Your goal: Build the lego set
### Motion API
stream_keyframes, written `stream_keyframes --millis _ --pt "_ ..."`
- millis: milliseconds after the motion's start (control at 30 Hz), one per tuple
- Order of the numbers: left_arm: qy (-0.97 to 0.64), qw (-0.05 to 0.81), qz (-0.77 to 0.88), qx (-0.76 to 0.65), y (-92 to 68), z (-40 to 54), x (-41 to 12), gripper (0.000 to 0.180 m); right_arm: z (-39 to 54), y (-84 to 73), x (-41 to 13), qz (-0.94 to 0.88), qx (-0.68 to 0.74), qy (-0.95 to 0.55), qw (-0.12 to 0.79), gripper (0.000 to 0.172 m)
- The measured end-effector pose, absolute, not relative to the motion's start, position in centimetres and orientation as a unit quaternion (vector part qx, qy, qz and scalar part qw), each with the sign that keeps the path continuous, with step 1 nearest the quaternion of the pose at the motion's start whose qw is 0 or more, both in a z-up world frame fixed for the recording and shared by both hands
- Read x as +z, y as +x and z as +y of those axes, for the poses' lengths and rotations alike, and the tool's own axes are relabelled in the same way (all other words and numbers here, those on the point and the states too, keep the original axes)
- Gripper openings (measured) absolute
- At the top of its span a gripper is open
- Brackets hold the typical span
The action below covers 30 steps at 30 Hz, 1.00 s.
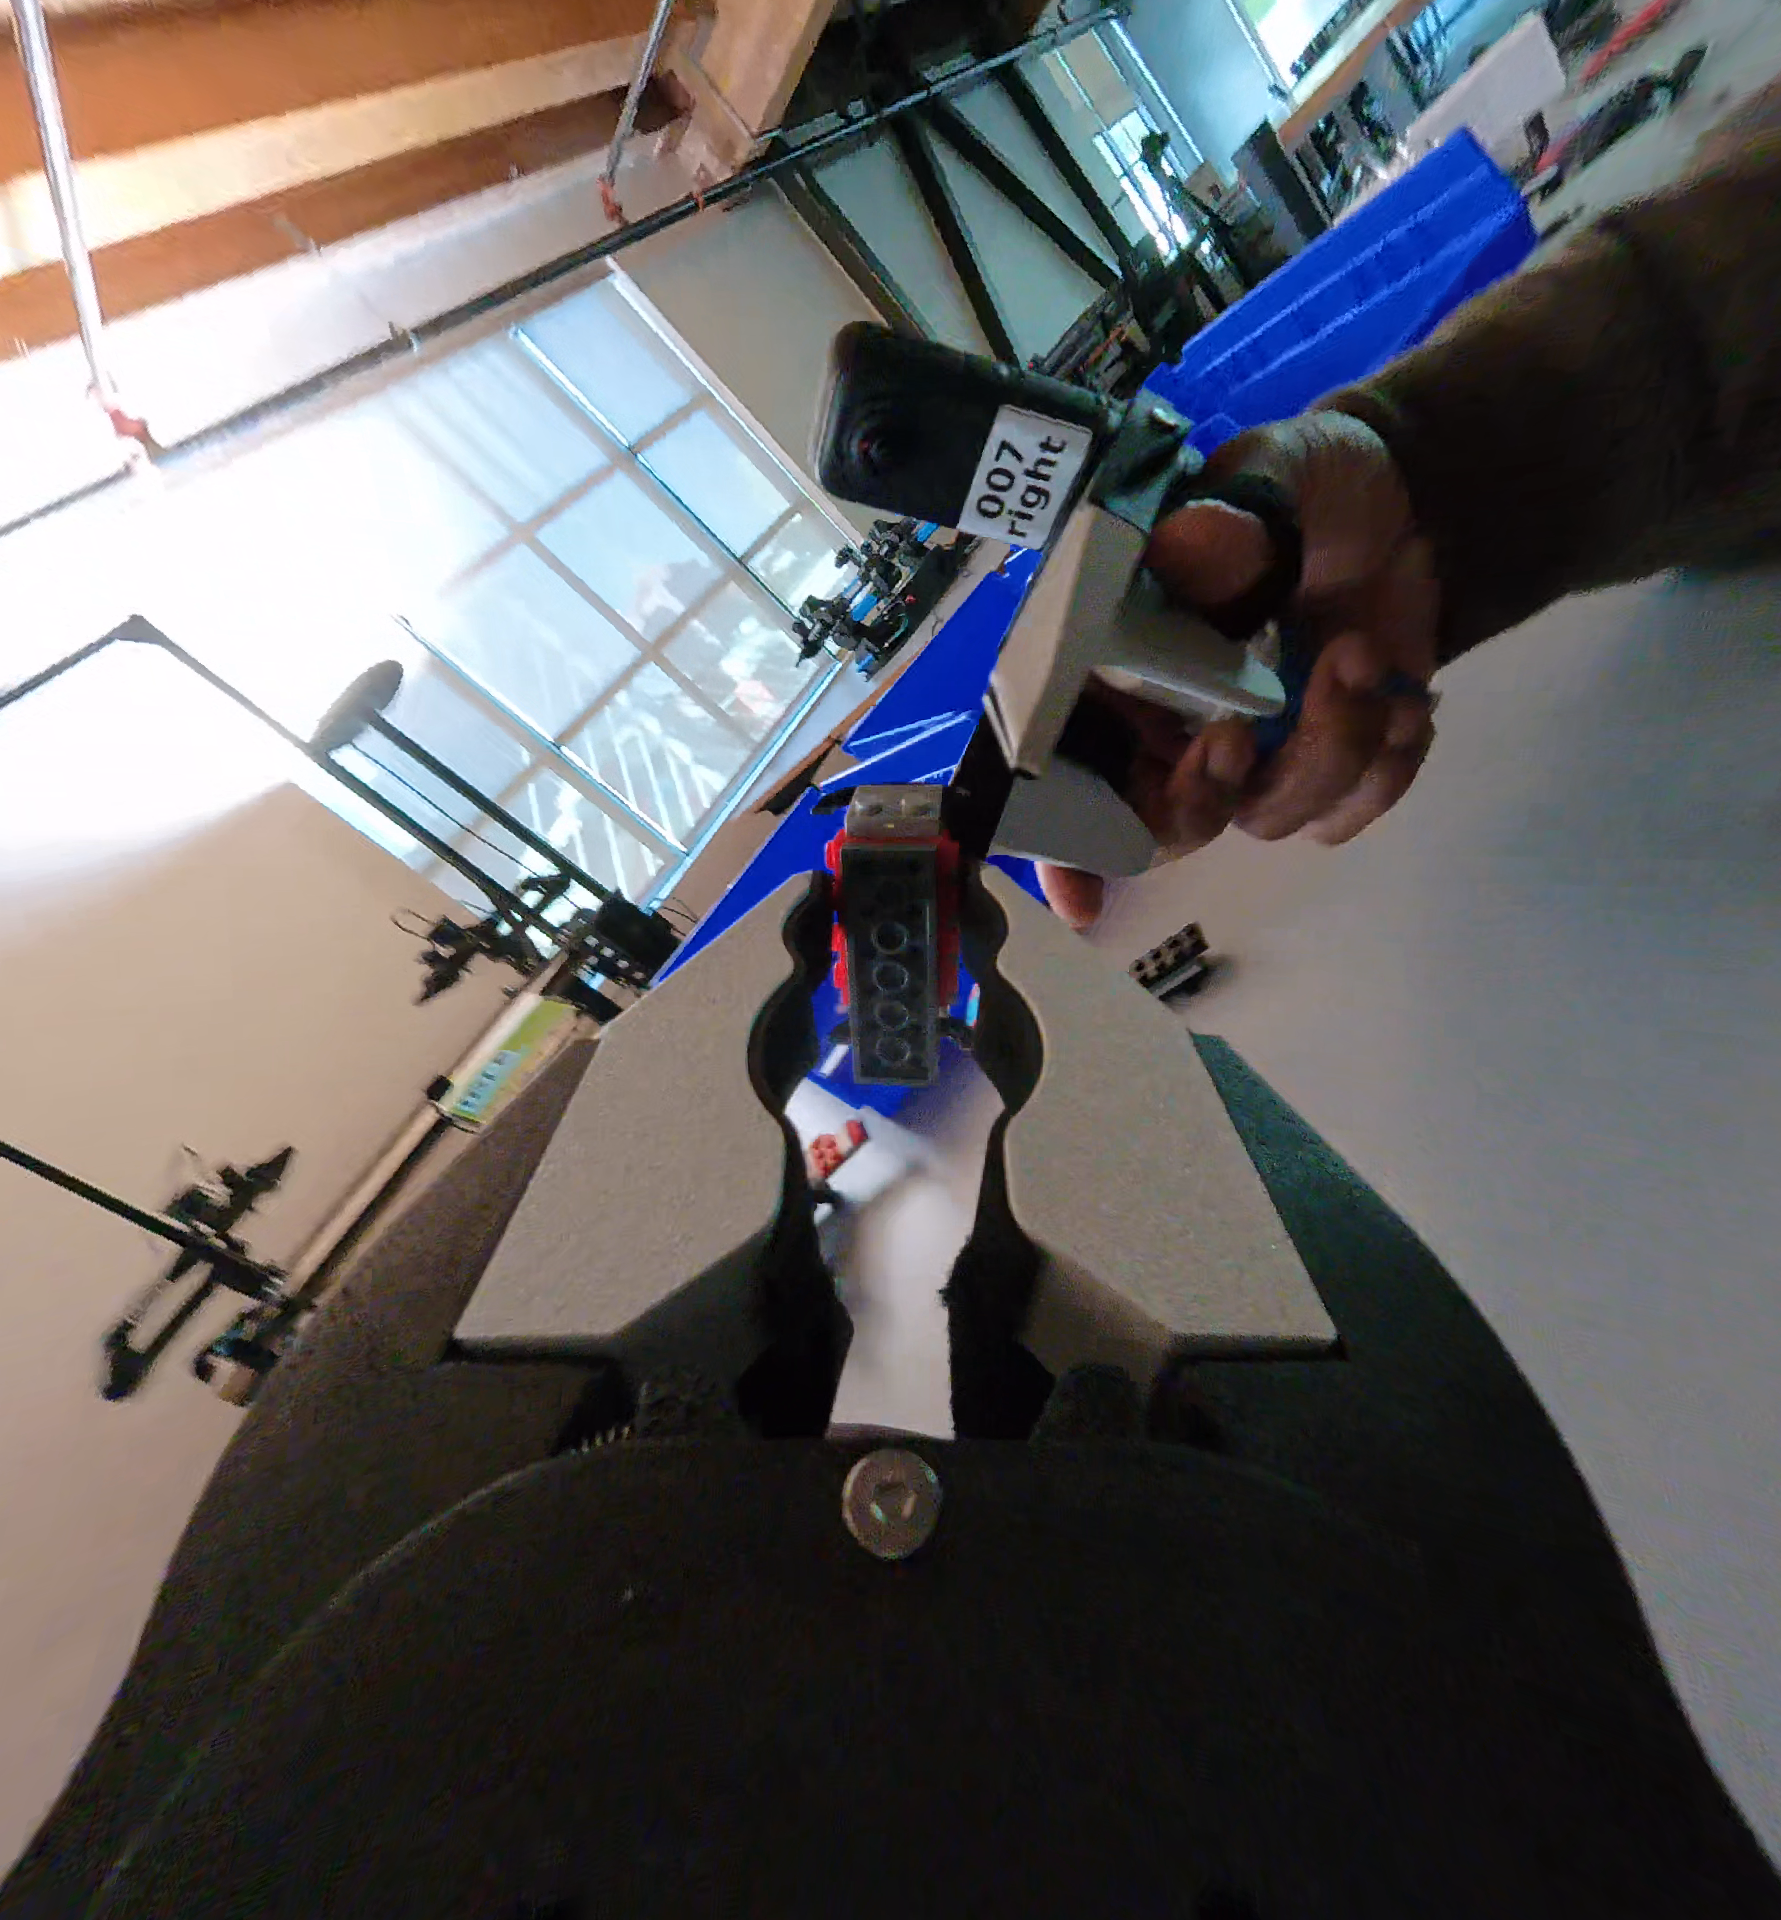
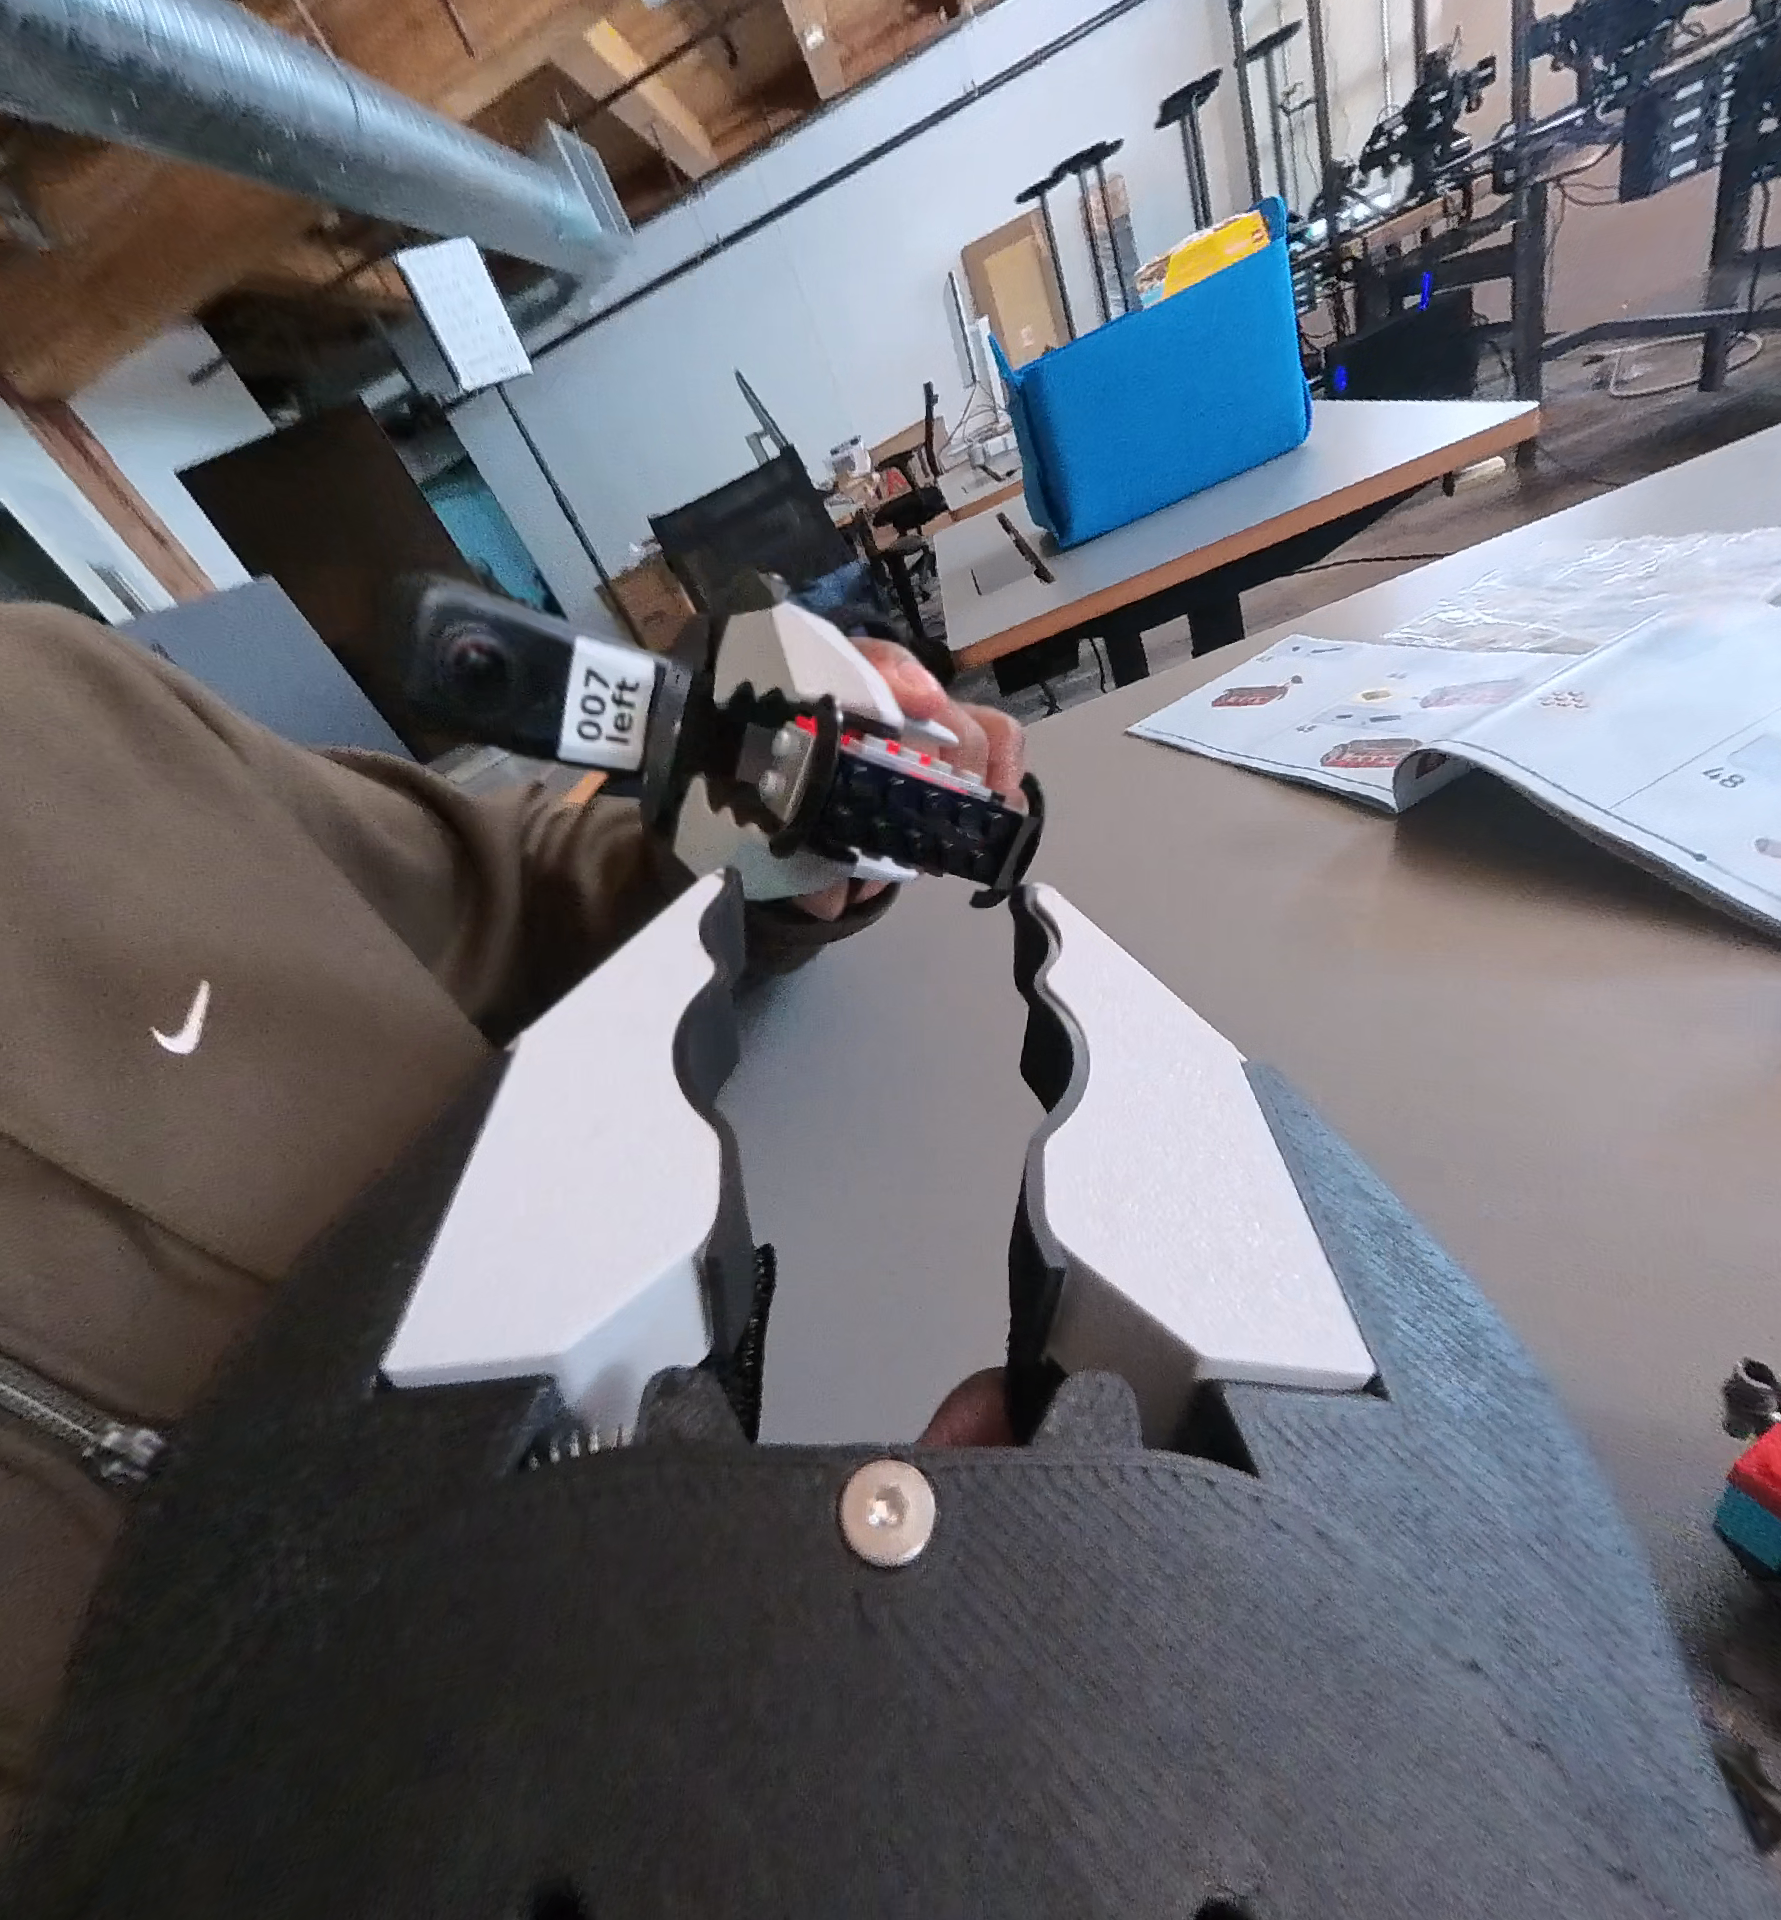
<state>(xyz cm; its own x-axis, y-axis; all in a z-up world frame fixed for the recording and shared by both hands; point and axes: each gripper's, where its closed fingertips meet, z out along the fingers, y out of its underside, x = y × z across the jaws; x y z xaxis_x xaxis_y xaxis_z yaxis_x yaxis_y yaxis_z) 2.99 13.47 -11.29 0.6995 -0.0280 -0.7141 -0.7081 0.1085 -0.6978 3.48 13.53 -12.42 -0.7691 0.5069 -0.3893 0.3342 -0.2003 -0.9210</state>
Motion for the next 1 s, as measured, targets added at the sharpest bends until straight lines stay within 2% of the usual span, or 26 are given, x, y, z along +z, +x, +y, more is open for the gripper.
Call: stream_keyframes --millis 233,400,667,1000 --pt "-0.578 0.637 0.392 0.326 2.6 14.6 -12.0 0.024 14.7 2.7 -12.7 -0.602 0.712 -0.359 0.041 0.052" --pt "-0.56 0.615 0.425 0.356 2.1 15.1 -12.9 0.024 15.7 2.2 -13.3 -0.605 0.707 -0.362 0.06 0.039" --pt "-0.585 0.591 0.427 0.355 1.2 15.5 -14.9 0.024 15.7 1.4 -14.5 -0.613 0.69 -0.379 0.064 0.034" --pt "-0.588 0.6 0.42 0.342 1.7 15.3 -15.1 0.024 15.2 1.6 -14.9 -0.611 0.695 -0.375 0.047 0.02"
